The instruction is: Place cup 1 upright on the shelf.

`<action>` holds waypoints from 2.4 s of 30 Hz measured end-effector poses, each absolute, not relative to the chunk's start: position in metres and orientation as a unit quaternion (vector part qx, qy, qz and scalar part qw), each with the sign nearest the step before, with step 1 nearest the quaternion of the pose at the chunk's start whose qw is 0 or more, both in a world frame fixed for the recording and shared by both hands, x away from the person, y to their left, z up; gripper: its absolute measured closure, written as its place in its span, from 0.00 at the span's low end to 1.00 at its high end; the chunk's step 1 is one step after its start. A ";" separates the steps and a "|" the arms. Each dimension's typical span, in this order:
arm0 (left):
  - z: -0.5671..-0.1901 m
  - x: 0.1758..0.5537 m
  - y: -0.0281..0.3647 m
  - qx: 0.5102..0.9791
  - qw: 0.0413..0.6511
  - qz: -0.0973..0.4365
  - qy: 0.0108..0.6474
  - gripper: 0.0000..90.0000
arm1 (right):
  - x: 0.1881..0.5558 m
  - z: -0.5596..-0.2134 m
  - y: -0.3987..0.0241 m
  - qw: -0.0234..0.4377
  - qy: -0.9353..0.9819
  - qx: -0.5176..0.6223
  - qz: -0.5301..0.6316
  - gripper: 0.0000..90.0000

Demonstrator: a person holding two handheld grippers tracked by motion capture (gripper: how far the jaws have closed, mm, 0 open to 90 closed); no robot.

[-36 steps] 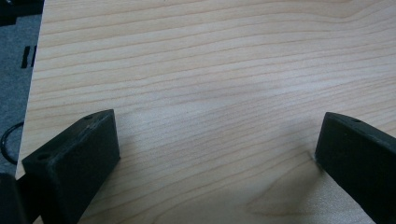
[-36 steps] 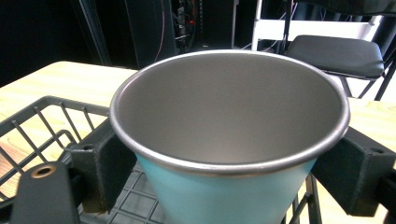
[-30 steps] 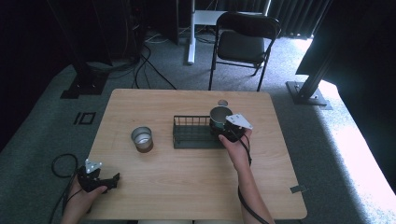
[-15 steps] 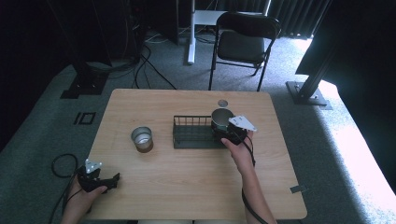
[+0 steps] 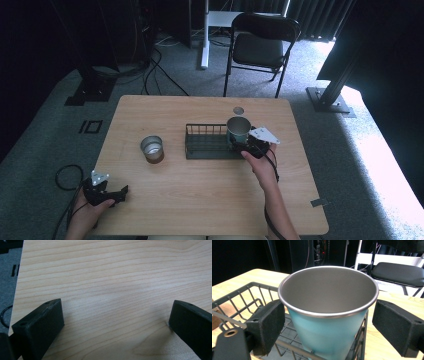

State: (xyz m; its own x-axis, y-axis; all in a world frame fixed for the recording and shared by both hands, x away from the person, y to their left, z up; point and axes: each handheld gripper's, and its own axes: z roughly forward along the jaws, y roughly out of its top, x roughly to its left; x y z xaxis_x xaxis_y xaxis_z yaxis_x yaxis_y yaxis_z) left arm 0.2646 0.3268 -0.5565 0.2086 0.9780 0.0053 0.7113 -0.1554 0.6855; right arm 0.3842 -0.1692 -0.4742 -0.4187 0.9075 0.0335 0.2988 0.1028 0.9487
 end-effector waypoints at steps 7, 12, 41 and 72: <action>-0.556 0.265 0.327 0.723 0.285 0.234 0.584 0.00 | 0.378 -0.476 -0.175 0.299 0.694 0.431 0.494 0.12; -0.556 0.265 0.327 0.723 0.285 0.234 0.584 0.00 | 0.374 -0.478 -0.182 0.292 0.700 0.428 0.492 0.12; -0.556 0.265 0.327 0.723 0.285 0.234 0.584 0.01 | 0.346 -0.507 -0.219 0.247 0.737 0.394 0.491 0.12; -0.556 0.265 0.327 0.723 0.285 0.234 0.584 0.01 | 0.307 -0.540 -0.276 0.216 0.769 0.402 0.448 0.12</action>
